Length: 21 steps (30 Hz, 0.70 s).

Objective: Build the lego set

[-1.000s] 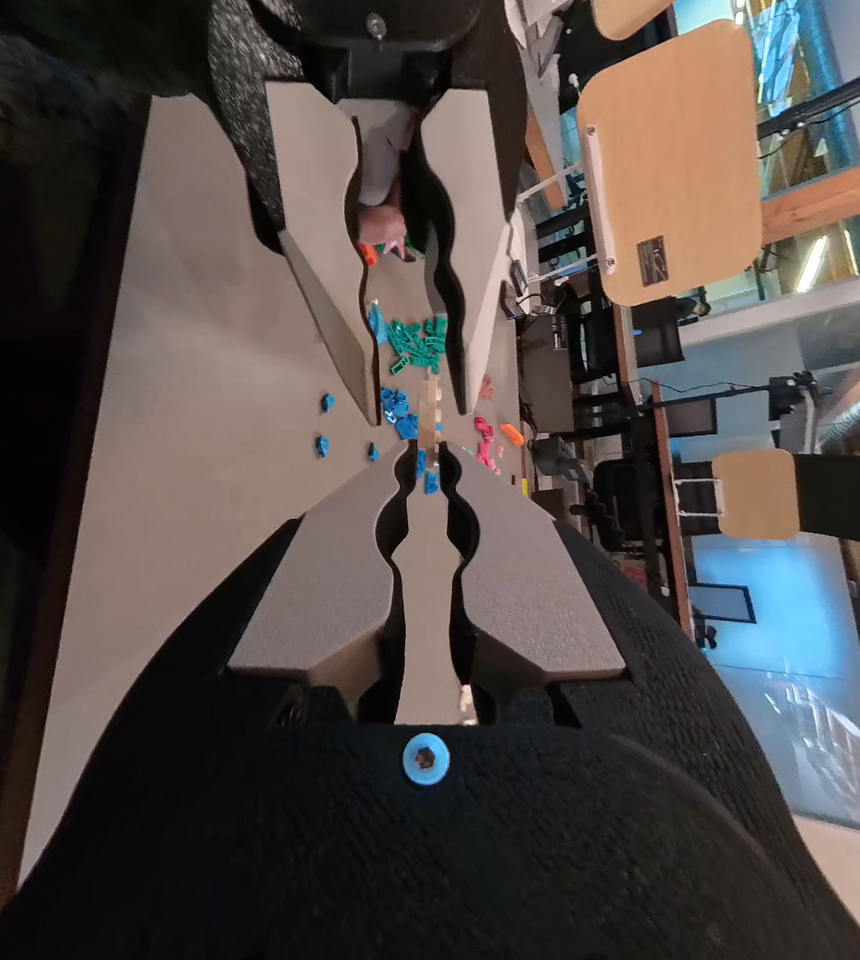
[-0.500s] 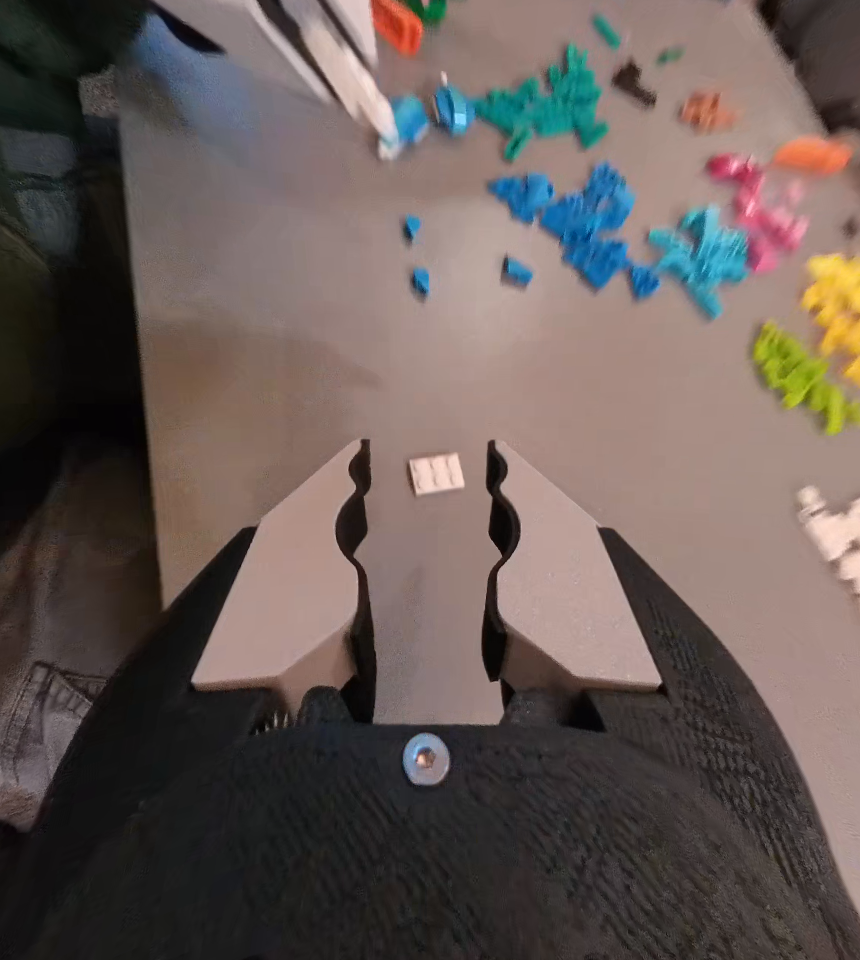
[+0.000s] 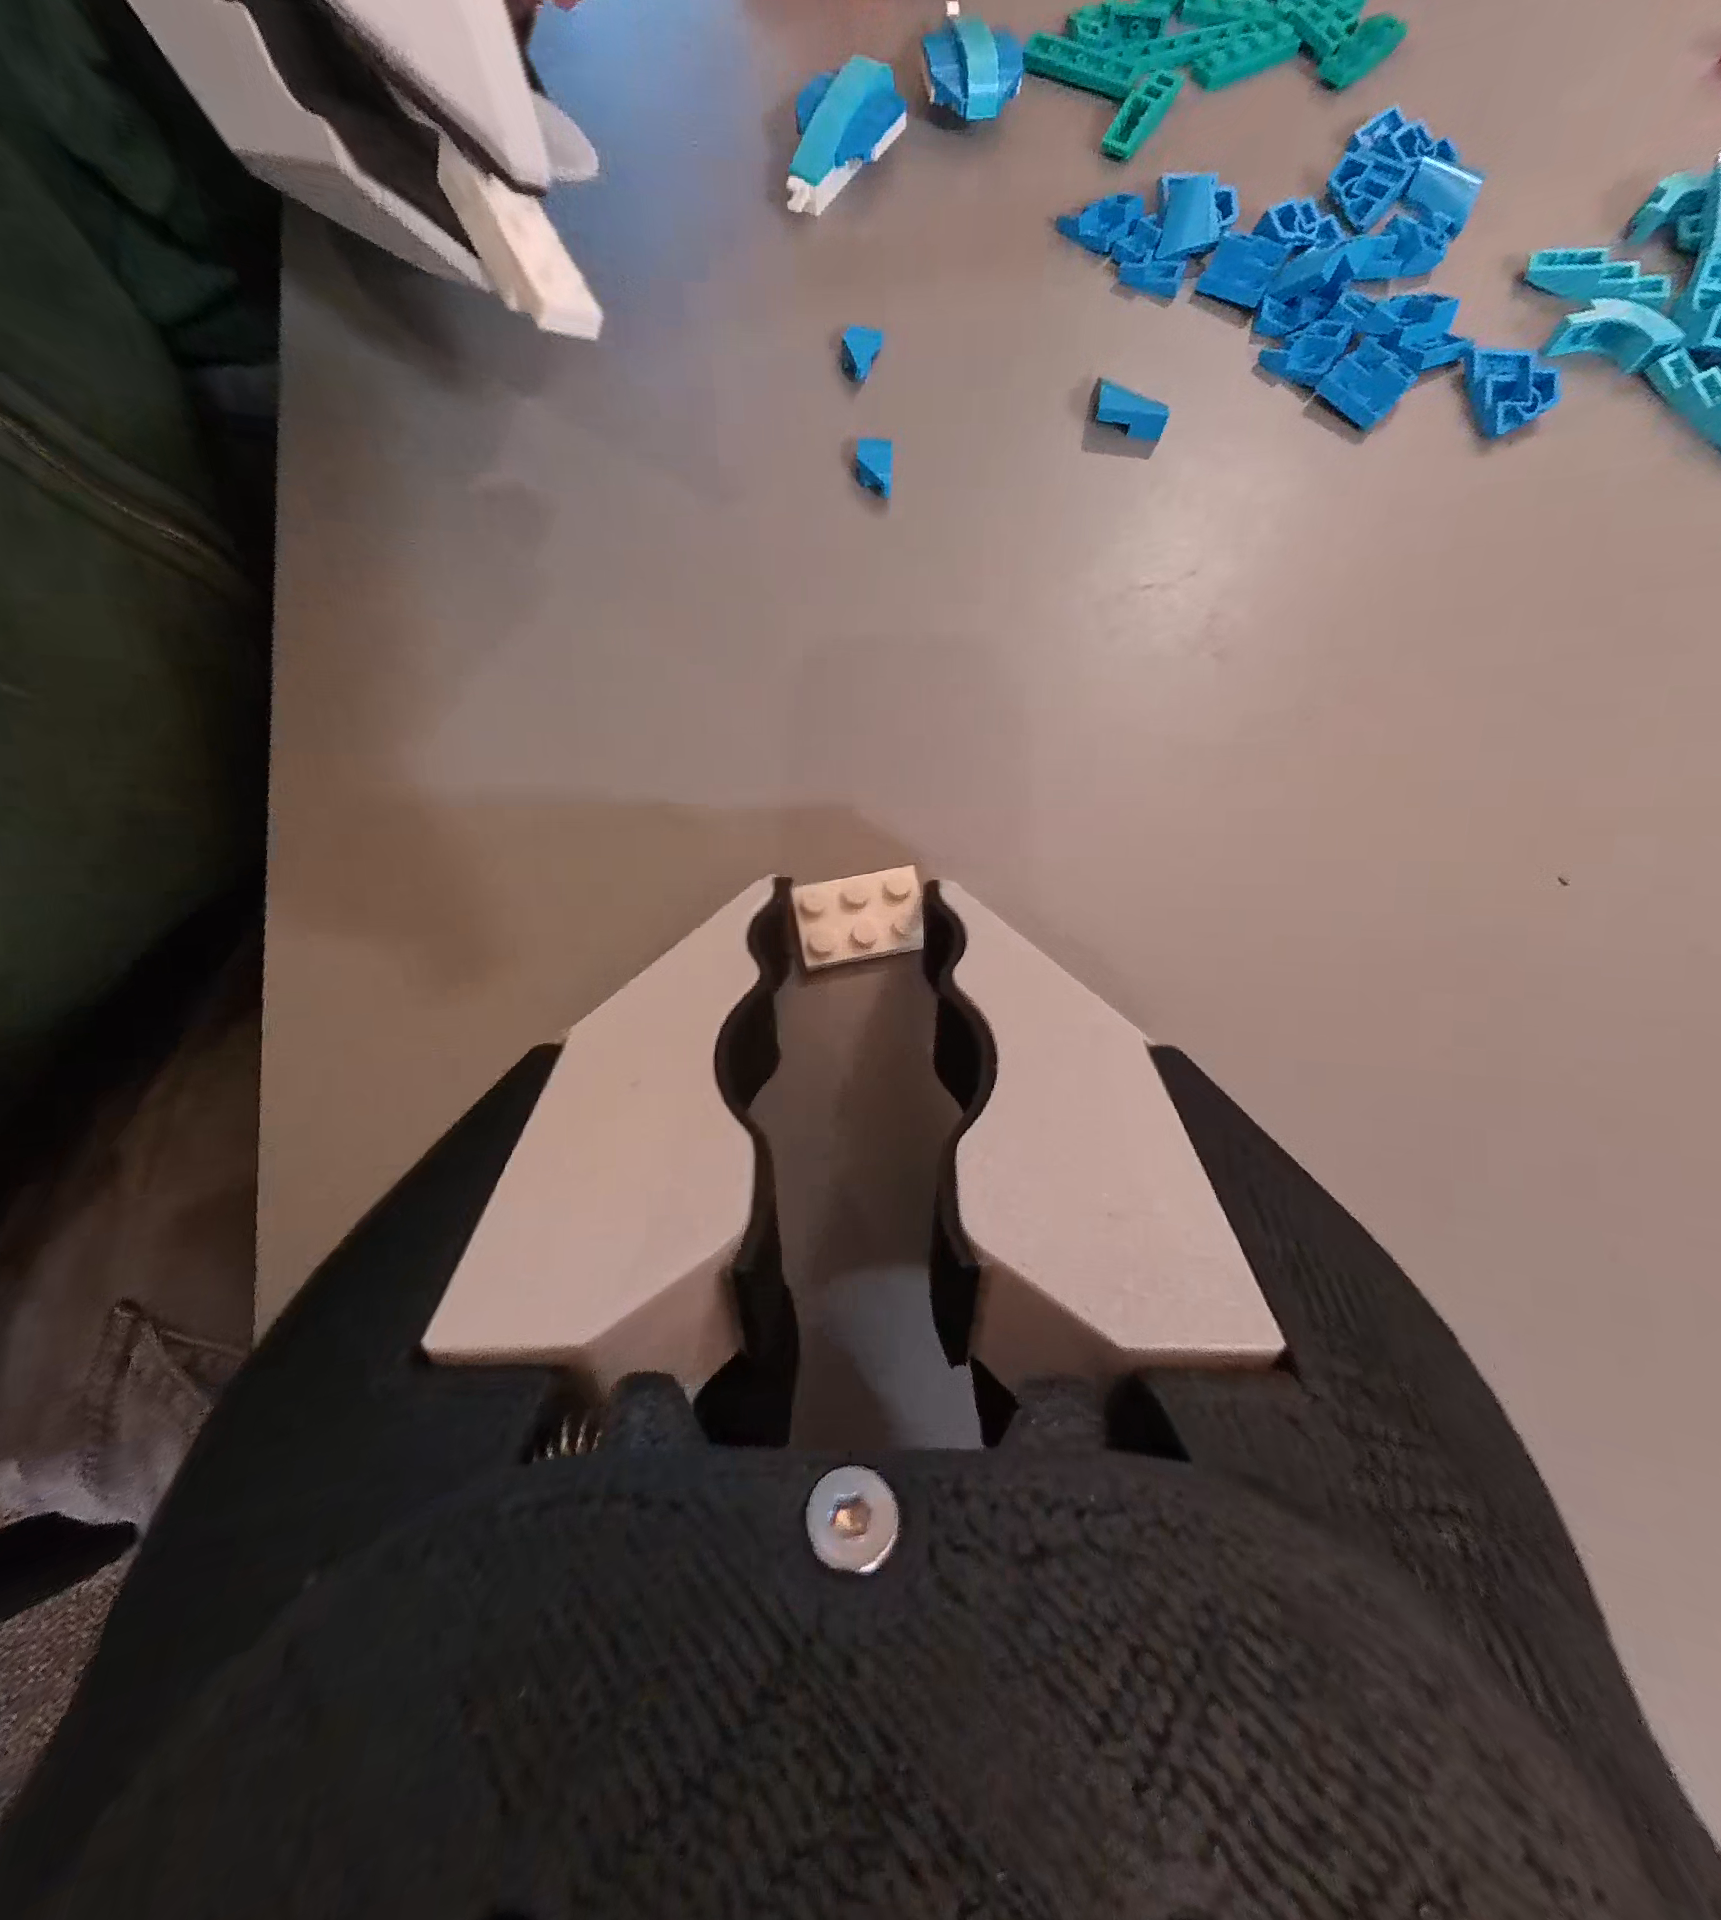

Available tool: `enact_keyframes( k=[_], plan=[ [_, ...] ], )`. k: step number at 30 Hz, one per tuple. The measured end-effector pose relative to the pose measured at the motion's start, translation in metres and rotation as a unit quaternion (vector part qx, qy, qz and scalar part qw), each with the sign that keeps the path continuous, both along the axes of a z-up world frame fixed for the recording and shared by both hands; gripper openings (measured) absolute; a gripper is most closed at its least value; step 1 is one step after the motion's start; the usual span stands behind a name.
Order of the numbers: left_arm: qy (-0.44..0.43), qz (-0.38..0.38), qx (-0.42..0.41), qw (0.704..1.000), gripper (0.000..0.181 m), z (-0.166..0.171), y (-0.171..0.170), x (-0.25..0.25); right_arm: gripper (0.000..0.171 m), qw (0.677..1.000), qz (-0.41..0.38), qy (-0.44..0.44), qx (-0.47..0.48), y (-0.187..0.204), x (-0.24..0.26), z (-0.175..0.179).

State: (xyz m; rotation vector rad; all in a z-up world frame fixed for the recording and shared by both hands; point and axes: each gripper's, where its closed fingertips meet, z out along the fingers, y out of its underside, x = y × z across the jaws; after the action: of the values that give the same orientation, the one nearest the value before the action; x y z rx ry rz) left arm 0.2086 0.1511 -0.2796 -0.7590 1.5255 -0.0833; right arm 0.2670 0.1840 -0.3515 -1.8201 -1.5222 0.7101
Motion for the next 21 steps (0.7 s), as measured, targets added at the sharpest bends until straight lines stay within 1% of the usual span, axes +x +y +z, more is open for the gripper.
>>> enact_keyframes(
  k=[1, 3, 6, 7, 9, 12, 16, 21],
  plan=[
    [0.002, -0.004, 0.001, 1.0, 0.005, 0.0, -0.002, 0.0, 0.024, 1.0, 0.002, -0.001, -0.003, 0.0, 0.0, 0.0],
    [0.004, -0.007, 0.005, 1.0, 0.005, 0.0, -0.003, 0.0, 0.023, 1.0, 0.019, 0.016, -0.016, -0.006, -0.007, 0.009],
    [0.002, -0.015, 0.009, 1.0, 0.005, 0.001, -0.006, 0.001, 0.023, 0.988, 0.058, 0.135, -0.046, -0.023, -0.031, 0.069],
    [-0.001, -0.02, 0.007, 1.0, 0.005, 0.002, -0.008, 0.001, 0.023, 0.984, 0.072, 0.153, -0.052, -0.028, -0.036, 0.085],
    [-0.002, -0.03, 0.001, 1.0, 0.005, 0.003, -0.013, 0.002, 0.023, 0.982, 0.102, 0.147, -0.066, -0.037, -0.044, 0.101],
    [-0.004, -0.038, 0.003, 0.999, 0.005, 0.004, -0.017, 0.003, 0.023, 0.978, 0.137, 0.109, -0.113, -0.049, -0.055, 0.104],
    [-0.013, -0.043, 0.009, 0.999, 0.005, 0.008, -0.02, 0.001, 0.023, 0.977, 0.15, 0.031, -0.151, -0.052, -0.058, 0.085],
    [-0.018, -0.047, 0.013, 0.999, 0.005, 0.01, -0.022, 0.001, 0.023, 0.971, 0.159, 0.012, -0.177, -0.053, -0.06, 0.086]
  ],
)
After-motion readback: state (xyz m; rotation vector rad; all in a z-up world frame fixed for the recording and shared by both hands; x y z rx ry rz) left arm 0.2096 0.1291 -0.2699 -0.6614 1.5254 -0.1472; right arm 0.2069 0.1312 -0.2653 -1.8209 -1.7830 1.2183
